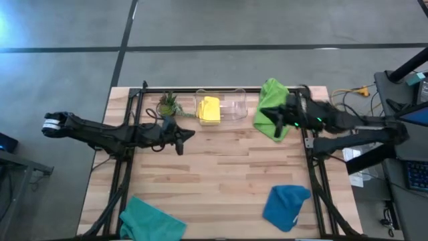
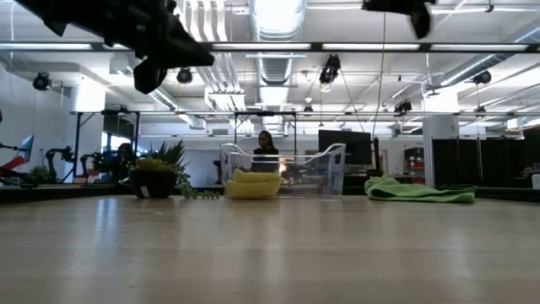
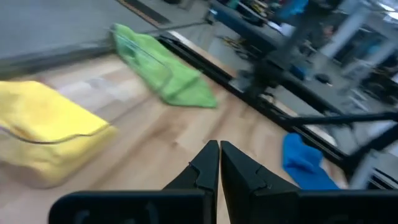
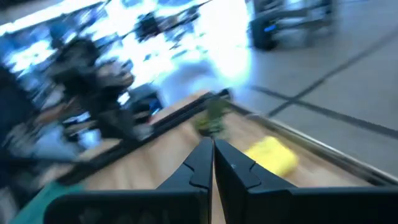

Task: Fold microfiber towels
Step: Fold the green microfiber towel

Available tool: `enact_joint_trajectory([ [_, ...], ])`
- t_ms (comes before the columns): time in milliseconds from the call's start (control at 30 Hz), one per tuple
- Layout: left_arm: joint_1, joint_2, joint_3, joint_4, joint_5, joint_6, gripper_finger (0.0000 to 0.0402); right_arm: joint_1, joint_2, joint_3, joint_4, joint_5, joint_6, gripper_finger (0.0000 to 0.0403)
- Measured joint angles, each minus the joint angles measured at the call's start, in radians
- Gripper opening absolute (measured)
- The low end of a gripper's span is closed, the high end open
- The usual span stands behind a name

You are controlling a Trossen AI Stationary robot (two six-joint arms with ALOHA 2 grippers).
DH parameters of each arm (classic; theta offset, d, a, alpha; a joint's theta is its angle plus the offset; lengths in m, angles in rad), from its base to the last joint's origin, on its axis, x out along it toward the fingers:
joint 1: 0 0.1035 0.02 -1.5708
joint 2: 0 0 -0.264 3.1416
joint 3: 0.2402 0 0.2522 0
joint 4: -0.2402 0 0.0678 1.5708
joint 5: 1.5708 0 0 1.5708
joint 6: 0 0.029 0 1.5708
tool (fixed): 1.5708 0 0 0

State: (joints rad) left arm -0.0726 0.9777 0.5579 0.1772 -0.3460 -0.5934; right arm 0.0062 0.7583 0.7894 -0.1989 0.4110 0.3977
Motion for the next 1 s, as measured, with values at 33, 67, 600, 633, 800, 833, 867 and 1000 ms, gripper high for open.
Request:
enact_joint_trajectory([
  [33, 0.000, -0.002, 0.000, -0.001, 0.021, 0.000, 0.0000, 0.047, -0.047, -0.042, -0.008, 0.089, 0.031, 0.0008],
  [67, 0.000, -0.004, 0.000, 0.001, 0.041, -0.001, 0.0000, 0.091, -0.091, -0.086, -0.015, 0.165, 0.063, 0.0008],
  [600, 0.001, -0.012, 0.000, 0.110, 0.101, 0.005, 0.0000, -0.052, -0.205, -0.226, -0.481, 0.165, 0.449, 0.0063],
  [633, 0.001, -0.012, 0.000, 0.110, 0.092, 0.006, 0.0000, -0.094, -0.170, -0.203, -0.481, 0.120, 0.392, 0.0069],
  [800, 0.001, -0.012, 0.000, 0.105, 0.034, 0.006, 0.0000, -0.378, 0.060, -0.103, -0.475, -0.097, 0.122, 0.0090],
  [833, 0.001, -0.012, 0.000, 0.105, 0.024, 0.001, 0.0000, -0.448, 0.110, -0.087, -0.464, -0.120, 0.074, 0.0092],
  [867, 0.001, -0.012, 0.000, 0.106, 0.020, 0.000, 0.0000, -0.516, 0.154, -0.073, -0.448, -0.146, 0.017, 0.0093],
  [1000, 0.001, -0.012, 0.000, 0.118, 0.018, -0.002, 0.0000, -0.800, 0.248, -0.018, -0.363, -0.324, -0.102, 0.0090],
])
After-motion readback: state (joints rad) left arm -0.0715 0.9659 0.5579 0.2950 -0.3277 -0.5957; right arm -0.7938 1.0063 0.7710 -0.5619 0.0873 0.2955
